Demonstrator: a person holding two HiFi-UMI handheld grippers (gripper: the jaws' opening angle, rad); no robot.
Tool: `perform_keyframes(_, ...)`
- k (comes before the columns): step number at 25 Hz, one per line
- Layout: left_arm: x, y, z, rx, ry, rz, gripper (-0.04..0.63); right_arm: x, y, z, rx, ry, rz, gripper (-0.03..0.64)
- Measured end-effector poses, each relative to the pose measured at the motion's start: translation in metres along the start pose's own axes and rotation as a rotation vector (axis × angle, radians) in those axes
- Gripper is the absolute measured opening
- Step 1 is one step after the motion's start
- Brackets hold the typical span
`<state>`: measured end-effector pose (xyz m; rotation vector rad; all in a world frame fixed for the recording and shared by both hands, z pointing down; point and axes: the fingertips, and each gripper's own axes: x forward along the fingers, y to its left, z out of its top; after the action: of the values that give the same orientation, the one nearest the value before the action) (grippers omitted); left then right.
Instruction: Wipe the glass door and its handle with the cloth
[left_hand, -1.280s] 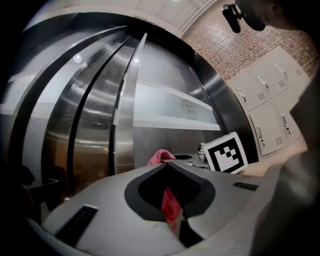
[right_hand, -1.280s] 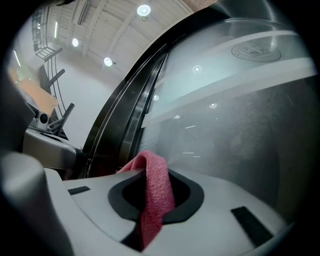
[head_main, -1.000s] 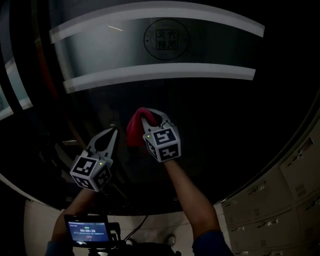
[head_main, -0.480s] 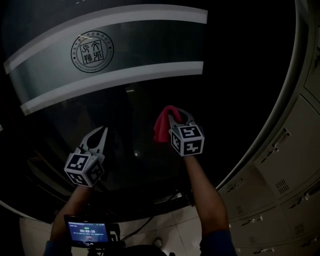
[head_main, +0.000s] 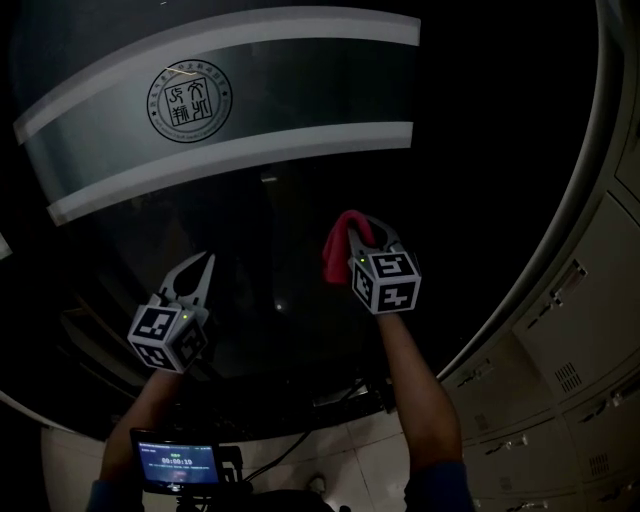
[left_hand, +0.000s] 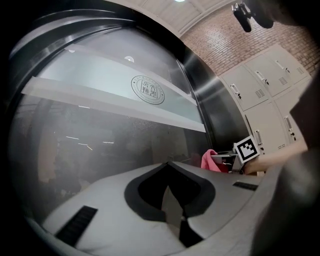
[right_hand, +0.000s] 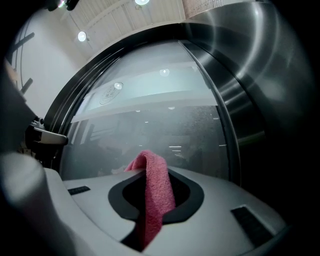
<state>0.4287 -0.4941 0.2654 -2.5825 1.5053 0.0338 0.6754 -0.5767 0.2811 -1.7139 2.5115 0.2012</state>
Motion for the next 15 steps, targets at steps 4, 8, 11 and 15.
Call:
perform_keyframes(4, -0.024, 0.013, 0.006, 0.008, -0.002, -0.001, 0.011, -0.010, 0.052, 0.016, -0.009, -0.028, 0.058, 0.034)
perform_keyframes(8, -0.057, 0.032, 0.012, 0.021, -0.007, 0.000, 0.011, -0.018, 0.128, 0.040, -0.006, -0.074, 0.139, 0.034)
perform_keyframes(11, -0.092, 0.056, 0.025, 0.033, -0.029, 0.026, 0.011, -0.021, 0.196, 0.064, -0.007, -0.122, 0.218, 0.034)
perform_keyframes(15, -0.142, 0.089, 0.030, 0.047, -0.038, 0.033, 0.011, -0.026, 0.284, 0.088, 0.001, -0.161, 0.291, 0.034)
